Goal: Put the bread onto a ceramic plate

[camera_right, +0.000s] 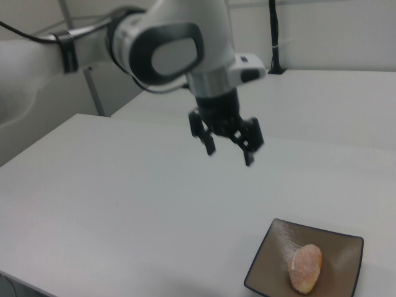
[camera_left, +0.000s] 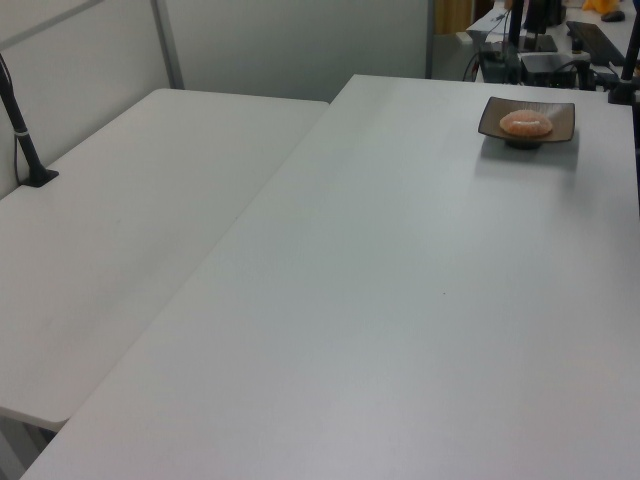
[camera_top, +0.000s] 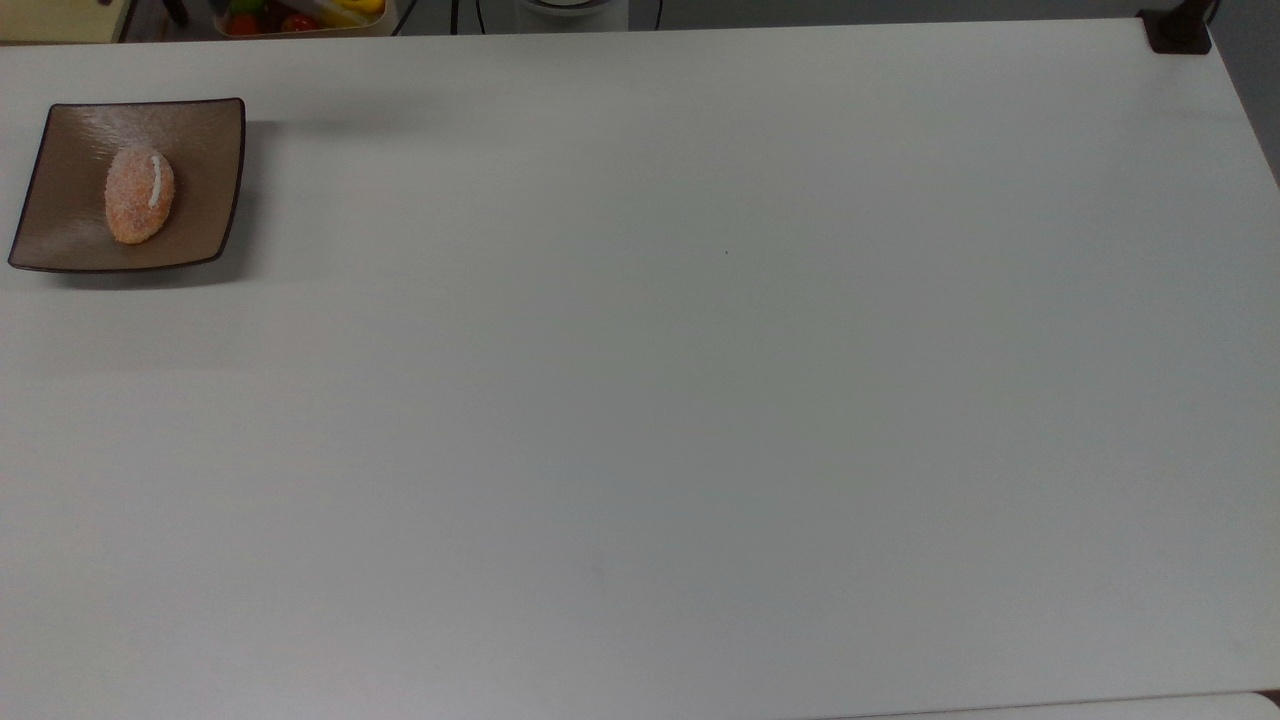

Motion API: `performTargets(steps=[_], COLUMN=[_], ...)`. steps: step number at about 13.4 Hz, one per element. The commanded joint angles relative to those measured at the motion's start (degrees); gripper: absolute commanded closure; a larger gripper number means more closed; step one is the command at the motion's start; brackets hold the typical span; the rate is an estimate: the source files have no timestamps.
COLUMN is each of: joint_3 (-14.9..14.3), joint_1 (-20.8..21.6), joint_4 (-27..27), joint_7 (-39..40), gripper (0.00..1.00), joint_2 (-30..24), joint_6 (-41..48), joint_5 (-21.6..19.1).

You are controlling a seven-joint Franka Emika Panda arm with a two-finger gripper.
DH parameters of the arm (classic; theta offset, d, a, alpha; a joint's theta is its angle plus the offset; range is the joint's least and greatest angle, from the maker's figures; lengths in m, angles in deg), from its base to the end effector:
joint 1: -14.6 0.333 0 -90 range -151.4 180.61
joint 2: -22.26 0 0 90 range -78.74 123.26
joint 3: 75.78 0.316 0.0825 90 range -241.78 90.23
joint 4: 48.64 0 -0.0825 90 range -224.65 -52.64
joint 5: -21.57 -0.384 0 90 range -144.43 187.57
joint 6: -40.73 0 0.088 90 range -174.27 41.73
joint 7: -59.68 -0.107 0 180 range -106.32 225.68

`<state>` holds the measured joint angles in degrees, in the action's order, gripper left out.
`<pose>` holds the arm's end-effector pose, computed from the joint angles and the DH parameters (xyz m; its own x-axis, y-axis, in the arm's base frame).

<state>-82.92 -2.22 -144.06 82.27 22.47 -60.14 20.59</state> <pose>0.5227 -0.2305 0.5946 0.9956 -0.0253 0.0907 -0.0272 -0.9994 0.0198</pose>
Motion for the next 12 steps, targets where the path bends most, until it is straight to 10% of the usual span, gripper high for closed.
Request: performTargets(steps=[1,7,12], joint_3=[-0.2,9.2,13.7], joint_1=[4.3,13.6,18.8], joint_4=[4.9,6.3,2.0], joint_7=[-8.8,-31.0,-30.7], gripper=[0.0,0.0,0.0], joint_2=[-2.5,-3.7,-3.6], joint_6=[8.6,11.3,7.6], joint_5=[-2.7,-5.6,-4.6])
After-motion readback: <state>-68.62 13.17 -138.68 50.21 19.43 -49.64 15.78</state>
